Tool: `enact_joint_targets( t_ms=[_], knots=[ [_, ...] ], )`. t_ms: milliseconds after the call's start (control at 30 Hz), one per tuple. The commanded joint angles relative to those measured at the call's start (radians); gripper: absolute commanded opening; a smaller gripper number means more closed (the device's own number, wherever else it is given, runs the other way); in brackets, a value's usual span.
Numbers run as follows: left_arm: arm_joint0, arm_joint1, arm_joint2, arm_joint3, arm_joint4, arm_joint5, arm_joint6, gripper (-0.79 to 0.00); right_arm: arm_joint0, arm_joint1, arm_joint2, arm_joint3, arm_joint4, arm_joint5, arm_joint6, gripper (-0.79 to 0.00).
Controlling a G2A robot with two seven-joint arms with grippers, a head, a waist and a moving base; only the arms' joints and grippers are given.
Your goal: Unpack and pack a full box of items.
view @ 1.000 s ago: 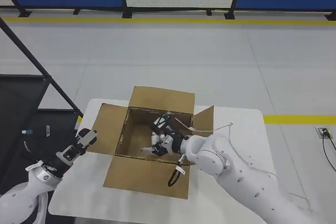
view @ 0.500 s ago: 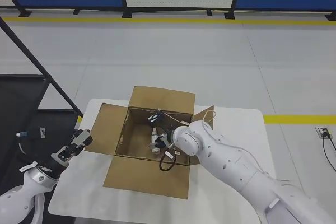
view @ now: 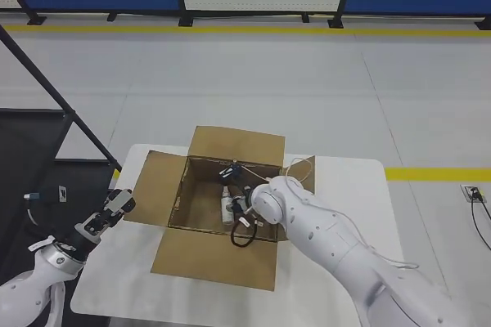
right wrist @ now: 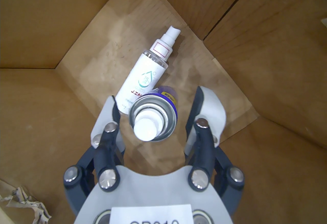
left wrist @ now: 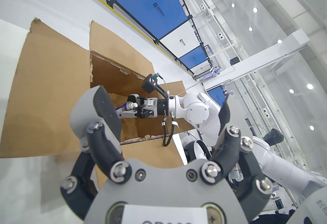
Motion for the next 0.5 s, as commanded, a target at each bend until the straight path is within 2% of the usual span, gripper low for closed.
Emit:
enact_joint_targets(
  t_ms=[0,233,333,467],
  knots=[
    [0.0,0.0,0.0,0.0,0.0,0.0,0.0,0.0,0.004,-0.009,-0.001,0.015,-0.007,0.003,0.001,-0.785],
    [0.0,0.0,0.0,0.0,0.0,0.0,0.0,0.0,0.012,-0.014,0.032,0.019,-0.017,-0.052,-0.061,-0.785],
    [0.0,0.0,0.0,0.0,0.0,0.0,0.0,0.0,0.006,0.0,0.05,-0.03,-0.045,-0.037,-0.08,-0.785],
    [0.0,0.0,0.0,0.0,0.0,0.0,0.0,0.0,-0.024,0.035,0.084,-0.157,-0.118,0.053,-0.082,-0.785]
  ],
)
